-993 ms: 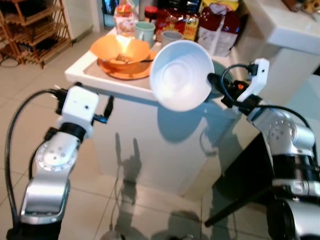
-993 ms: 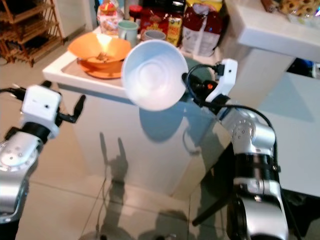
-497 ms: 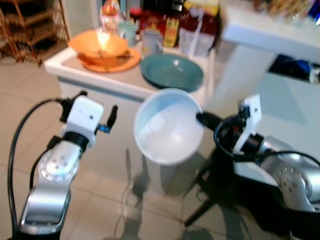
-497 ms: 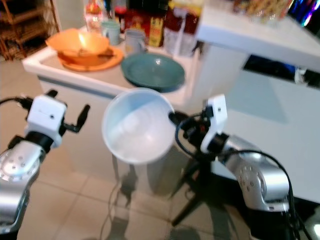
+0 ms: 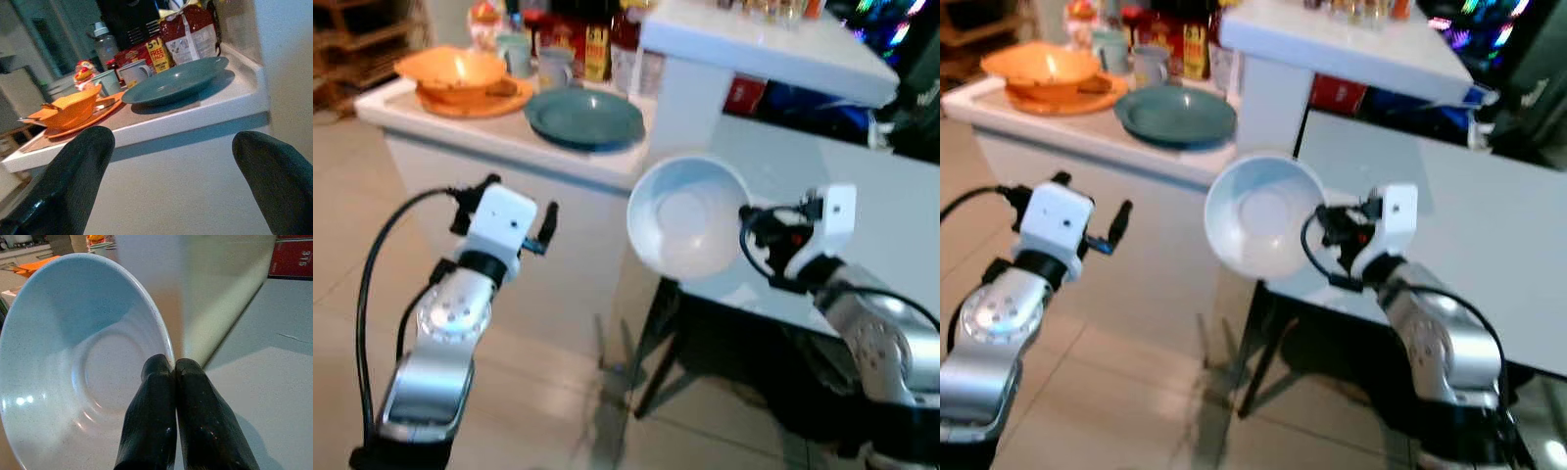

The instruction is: Setting the table

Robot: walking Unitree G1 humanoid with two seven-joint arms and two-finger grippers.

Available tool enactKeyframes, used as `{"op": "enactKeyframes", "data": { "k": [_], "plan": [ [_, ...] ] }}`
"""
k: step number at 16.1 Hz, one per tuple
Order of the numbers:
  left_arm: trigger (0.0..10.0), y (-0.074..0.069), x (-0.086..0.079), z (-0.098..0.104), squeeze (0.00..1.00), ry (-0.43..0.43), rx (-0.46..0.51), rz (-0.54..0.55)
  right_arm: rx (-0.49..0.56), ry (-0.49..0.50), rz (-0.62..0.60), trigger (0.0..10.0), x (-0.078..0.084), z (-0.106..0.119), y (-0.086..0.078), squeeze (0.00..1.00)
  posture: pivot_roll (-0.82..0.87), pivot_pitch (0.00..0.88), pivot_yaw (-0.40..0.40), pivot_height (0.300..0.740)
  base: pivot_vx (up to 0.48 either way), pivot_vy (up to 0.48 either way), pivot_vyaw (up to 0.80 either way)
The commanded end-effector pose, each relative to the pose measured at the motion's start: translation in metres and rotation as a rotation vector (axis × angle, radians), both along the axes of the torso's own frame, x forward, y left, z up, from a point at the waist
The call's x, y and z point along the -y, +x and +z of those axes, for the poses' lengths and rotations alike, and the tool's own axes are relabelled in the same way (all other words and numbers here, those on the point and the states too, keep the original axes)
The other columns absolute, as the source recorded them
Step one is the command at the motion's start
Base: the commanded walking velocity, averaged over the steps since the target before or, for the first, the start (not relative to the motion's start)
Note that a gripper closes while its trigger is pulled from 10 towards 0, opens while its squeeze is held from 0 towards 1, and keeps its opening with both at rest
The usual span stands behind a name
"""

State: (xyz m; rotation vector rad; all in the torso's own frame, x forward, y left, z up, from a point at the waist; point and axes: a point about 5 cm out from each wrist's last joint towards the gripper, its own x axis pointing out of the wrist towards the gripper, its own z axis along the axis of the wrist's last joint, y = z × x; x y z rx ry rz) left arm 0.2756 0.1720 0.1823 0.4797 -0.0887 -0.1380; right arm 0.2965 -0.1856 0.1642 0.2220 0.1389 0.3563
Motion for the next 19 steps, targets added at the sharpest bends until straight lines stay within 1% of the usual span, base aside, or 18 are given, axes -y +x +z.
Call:
{"op": "enactKeyframes", "data": {
  "k": [1,2,3,6,7,9,11,13,16,19],
  "plan": [
    [10.0,0.002,0.009,0.001,0.0,0.004,0.01,-0.033,0.014,-0.02,-0.106,10.0,0.017,0.002,0.004,0.0,0.0,0.0,-0.067,0.74,0.0,-0.48,0.8],
    [10.0,0.003,0.009,0.001,0.0,0.007,0.013,-0.032,0.015,-0.023,-0.162,10.0,0.023,0.002,0.007,0.0,0.0,0.0,-0.067,0.74,0.0,-0.48,0.8],
    [10.0,0.005,0.01,0.002,0.0,0.006,0.014,-0.032,0.013,-0.029,-0.189,10.0,0.026,0.002,0.01,0.0,0.0,0.0,-0.067,0.74,0.0,-0.48,0.8],
    [10.0,0.007,0.013,0.002,0.0,0.005,0.016,-0.039,0.011,-0.034,-0.216,10.0,0.027,0.002,0.012,0.0,0.0,0.0,-0.069,0.74,0.0,-0.48,0.8],
    [10.0,0.008,0.017,0.002,0.0,0.001,0.017,-0.048,0.007,-0.015,-0.252,10.0,0.029,0.003,0.013,0.0,0.0,0.0,-0.069,0.74,0.0,-0.48,0.0],
    [10.0,0.009,0.02,0.001,0.0,0.002,0.017,-0.058,0.01,0.001,-0.275,10.0,0.035,0.006,0.016,0.0,-0.01,0.0,-0.069,0.74,0.0,-0.48,0.0],
    [10.0,0.01,0.02,0.002,0.0,0.002,0.02,-0.06,0.014,-0.008,-0.283,10.0,0.037,0.007,0.018,0.0,-0.01,0.0,-0.07,0.74,0.0,-0.48,0.0],
    [10.0,0.011,0.021,0.002,0.0,0.001,0.022,-0.062,0.013,-0.006,-0.289,10.0,0.037,0.008,0.02,0.0,-0.01,0.0,-0.07,0.74,0.0,-0.48,0.0],
    [10.0,0.01,0.025,0.002,0.0,-0.001,0.022,-0.08,-0.021,0.039,-0.322,10.0,0.033,0.005,0.023,0.0,-0.01,0.0,-0.071,0.74,0.0,-0.48,0.0],
    [10.0,0.01,0.027,0.002,0.0,0.0,0.02,-0.093,-0.044,0.068,-0.386,10.0,0.043,0.004,0.025,0.0,-0.01,0.0,-0.071,0.74,0.0,-0.48,0.0]
  ]
}}
